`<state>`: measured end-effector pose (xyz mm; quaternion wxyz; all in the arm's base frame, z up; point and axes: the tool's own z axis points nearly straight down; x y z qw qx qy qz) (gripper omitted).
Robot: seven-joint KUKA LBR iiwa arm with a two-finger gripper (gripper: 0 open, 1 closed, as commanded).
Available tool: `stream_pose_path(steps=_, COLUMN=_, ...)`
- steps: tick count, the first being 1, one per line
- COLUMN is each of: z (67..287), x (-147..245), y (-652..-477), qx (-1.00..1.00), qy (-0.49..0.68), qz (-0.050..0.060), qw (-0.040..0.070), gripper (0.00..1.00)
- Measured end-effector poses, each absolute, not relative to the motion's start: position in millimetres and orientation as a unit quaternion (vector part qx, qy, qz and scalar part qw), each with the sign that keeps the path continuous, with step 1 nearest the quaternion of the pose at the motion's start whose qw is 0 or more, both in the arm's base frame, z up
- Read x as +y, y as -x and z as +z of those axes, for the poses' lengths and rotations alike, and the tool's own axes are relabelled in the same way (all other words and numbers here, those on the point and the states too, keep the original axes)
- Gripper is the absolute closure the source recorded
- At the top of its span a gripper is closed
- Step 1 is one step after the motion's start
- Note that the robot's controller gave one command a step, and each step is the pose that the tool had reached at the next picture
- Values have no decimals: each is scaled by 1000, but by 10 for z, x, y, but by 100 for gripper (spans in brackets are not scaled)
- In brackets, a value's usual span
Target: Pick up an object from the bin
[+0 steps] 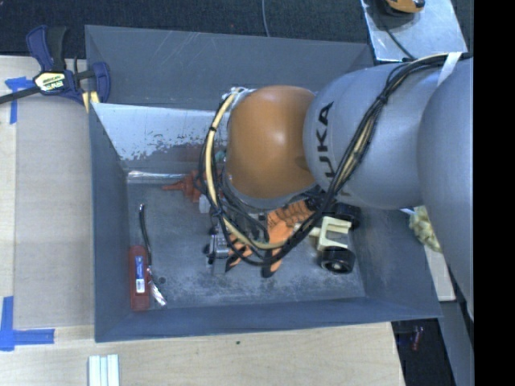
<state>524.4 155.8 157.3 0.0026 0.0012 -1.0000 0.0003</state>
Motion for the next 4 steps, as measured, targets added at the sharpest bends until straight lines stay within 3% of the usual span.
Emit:
stream_pose_path(steps=1, z=1612, x=1553, y=-5265, qx=-1000, qy=0, qz=0, qw=-1, gripper=0)
stream_pose_path(steps=2, z=1559, x=1152, y=-5158, qx=-999, qy=-48, qz=-1, qw=-1, gripper=0)
stream_pose_path(steps=3, z=1672, x=1001, y=-5612, qx=-999, qy=-47, qz=-1, qw=-3, gripper=0)
stream_pose_path(steps=4, z=1261, x=864, y=-5876, qx=-989, qy=-145, qz=0, qw=-4, gripper=0)
